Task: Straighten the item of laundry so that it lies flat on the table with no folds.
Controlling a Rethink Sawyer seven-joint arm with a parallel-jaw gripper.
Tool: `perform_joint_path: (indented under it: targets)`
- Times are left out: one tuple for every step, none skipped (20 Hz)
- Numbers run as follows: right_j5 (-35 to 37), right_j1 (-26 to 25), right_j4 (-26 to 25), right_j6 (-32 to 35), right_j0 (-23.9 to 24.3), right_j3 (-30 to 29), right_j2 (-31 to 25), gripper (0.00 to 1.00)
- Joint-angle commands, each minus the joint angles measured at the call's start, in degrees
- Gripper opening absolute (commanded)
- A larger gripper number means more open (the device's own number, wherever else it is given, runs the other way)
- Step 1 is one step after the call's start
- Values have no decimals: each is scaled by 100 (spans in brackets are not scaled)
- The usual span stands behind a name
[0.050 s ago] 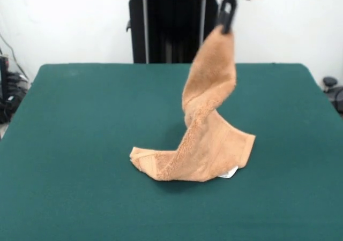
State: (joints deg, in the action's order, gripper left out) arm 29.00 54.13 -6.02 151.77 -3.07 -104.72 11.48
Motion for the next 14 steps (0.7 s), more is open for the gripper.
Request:
perform_joint_path:
  targets:
    - [159,607,175,-2056,1601,-1173,-1425,0]
    - [41,549,100,-2111,1819,-1228,-1612,0]
    - [-57,511,19,-2114,2004,-1277,-1763,0]
    - [-155,473,-62,-2117,2189,-1327,-1915,0]
    - [-191,461,-143,-2087,2312,-1354,-2020,0]
    - [-226,450,-224,-2057,2435,-1382,-2125,0]
    - [-231,443,-299,-2014,2523,-1379,-2209,0]
    - [-266,430,-382,-1955,2590,-1401,-2283,0]
    - [-279,408,-461,-1909,2661,-1384,-2356,0]
    - [-312,398,-538,-1856,2715,-1400,-2423,0]
    - [-322,387,-593,-1807,2768,-1400,-2489,0]
    - [-325,388,-648,-1750,2801,-1410,-2536,0]
    - [-295,372,-713,-1691,2831,-1380,-2578,0]
    - [-259,376,-752,-1642,2842,-1367,-2597,0]
